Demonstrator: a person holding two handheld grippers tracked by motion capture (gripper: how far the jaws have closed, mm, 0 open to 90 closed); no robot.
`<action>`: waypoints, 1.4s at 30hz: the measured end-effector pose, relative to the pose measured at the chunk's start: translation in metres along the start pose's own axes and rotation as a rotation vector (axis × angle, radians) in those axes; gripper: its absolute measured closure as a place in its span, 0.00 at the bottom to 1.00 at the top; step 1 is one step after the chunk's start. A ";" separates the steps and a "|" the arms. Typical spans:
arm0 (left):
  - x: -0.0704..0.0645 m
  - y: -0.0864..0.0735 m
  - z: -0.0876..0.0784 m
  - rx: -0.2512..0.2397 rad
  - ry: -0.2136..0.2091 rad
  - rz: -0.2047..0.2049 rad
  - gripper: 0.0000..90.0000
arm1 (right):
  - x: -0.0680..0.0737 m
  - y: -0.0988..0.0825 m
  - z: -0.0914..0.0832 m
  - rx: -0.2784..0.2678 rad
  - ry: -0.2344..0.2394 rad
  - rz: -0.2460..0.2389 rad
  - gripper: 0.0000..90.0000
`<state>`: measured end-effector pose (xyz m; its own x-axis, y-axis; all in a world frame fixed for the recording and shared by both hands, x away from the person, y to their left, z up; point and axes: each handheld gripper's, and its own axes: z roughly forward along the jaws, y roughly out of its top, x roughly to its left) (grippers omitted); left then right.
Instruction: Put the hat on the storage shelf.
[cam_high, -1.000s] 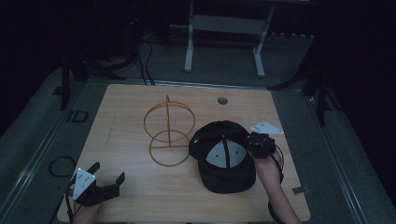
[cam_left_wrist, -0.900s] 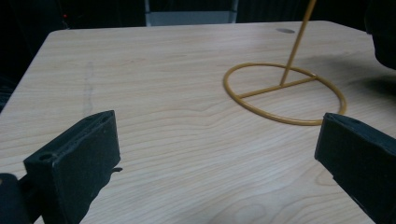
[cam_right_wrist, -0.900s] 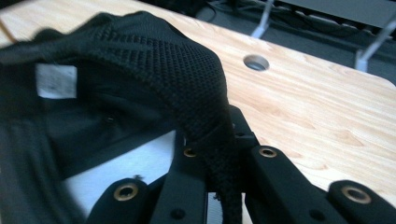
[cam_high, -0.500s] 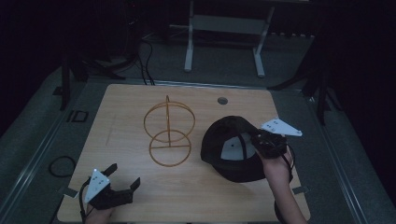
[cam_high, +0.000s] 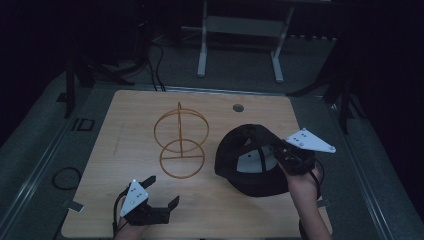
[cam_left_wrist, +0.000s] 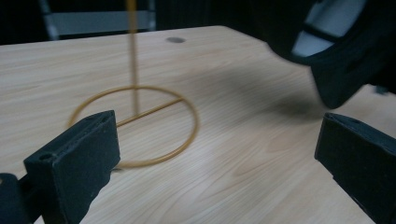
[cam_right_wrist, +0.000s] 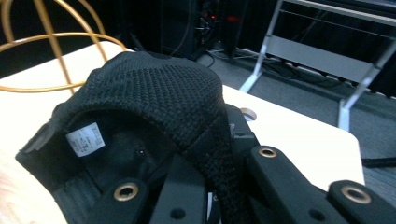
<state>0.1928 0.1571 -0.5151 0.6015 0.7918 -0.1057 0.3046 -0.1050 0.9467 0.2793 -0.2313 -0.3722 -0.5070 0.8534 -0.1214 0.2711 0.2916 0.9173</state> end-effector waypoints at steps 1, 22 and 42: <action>-0.003 0.003 0.003 -0.004 -0.008 0.004 0.01 | 0.002 0.000 -0.001 -0.002 0.002 -0.002 0.98; -0.045 0.055 0.070 0.000 -0.142 0.087 0.10 | 0.030 -0.002 -0.010 -0.024 0.089 -0.051 0.98; -0.045 0.079 0.081 -0.021 -0.059 0.055 0.84 | 0.046 -0.005 -0.029 -0.036 0.150 -0.096 0.98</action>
<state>0.2495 0.0642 -0.4604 0.6595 0.7485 -0.0700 0.2545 -0.1346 0.9577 0.2309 -0.2057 -0.3715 -0.6464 0.7473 -0.1539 0.1869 0.3506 0.9177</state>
